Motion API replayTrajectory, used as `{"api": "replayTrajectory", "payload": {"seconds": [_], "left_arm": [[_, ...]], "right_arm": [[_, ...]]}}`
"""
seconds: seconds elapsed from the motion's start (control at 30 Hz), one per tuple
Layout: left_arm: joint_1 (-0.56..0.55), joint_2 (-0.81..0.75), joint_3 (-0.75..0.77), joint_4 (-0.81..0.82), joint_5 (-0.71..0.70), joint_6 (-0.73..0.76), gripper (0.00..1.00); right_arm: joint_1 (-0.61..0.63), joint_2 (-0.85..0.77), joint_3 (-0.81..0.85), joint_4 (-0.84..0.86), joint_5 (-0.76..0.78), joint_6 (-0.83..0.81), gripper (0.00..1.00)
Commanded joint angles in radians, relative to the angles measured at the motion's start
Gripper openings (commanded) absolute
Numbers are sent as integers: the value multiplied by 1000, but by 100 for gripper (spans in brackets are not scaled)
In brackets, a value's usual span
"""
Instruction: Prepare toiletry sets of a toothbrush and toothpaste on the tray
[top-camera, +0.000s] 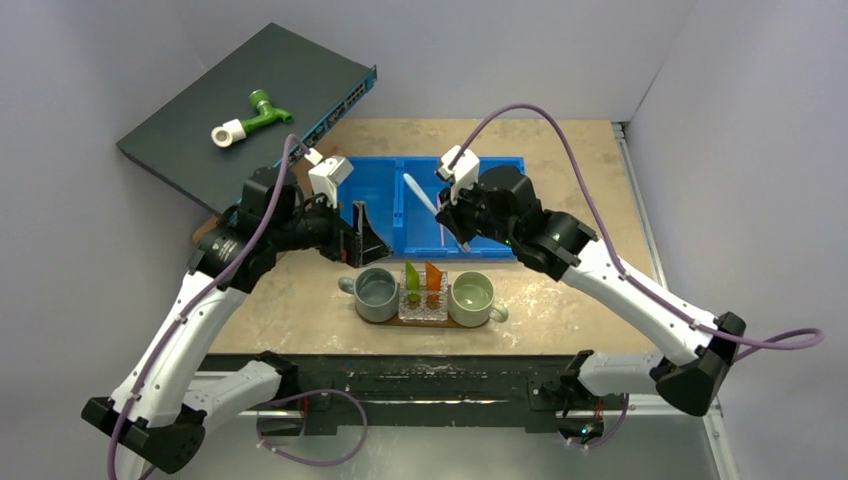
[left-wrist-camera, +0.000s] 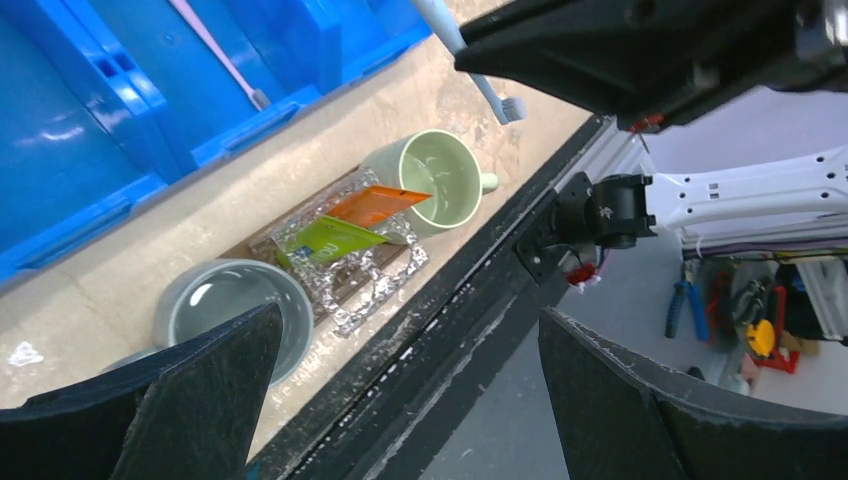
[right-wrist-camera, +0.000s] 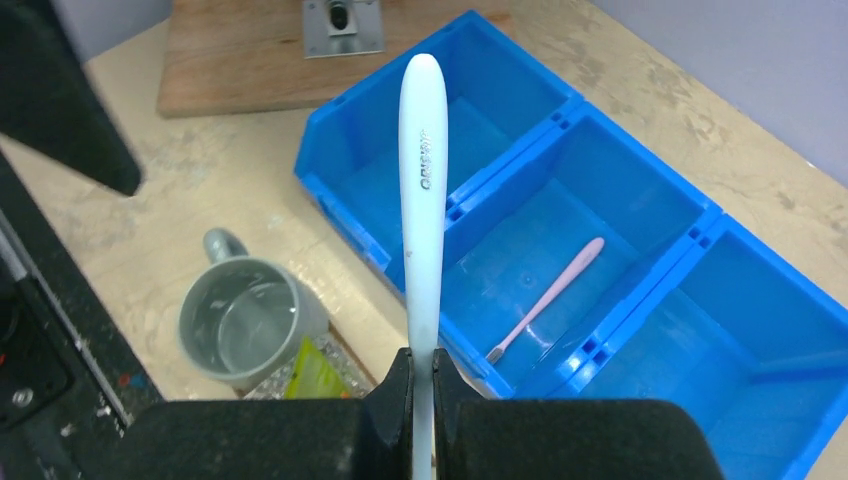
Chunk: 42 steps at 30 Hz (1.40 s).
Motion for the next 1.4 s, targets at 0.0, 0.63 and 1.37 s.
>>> {"api": "replayTrajectory", "payload": {"seconds": [0.0,0.63,1.37], "left_arm": [[4,34,42,-7,106,-56,100],[5,83,158,-105,320,-53,98],[4,109,140,-233,507,69,78]], "right_arm": [[48,-86,-41,22,29,-93,0],[236,-178,-26,-124,-36,-322,0],[402,-87,118,-242,38,-576,0]]}}
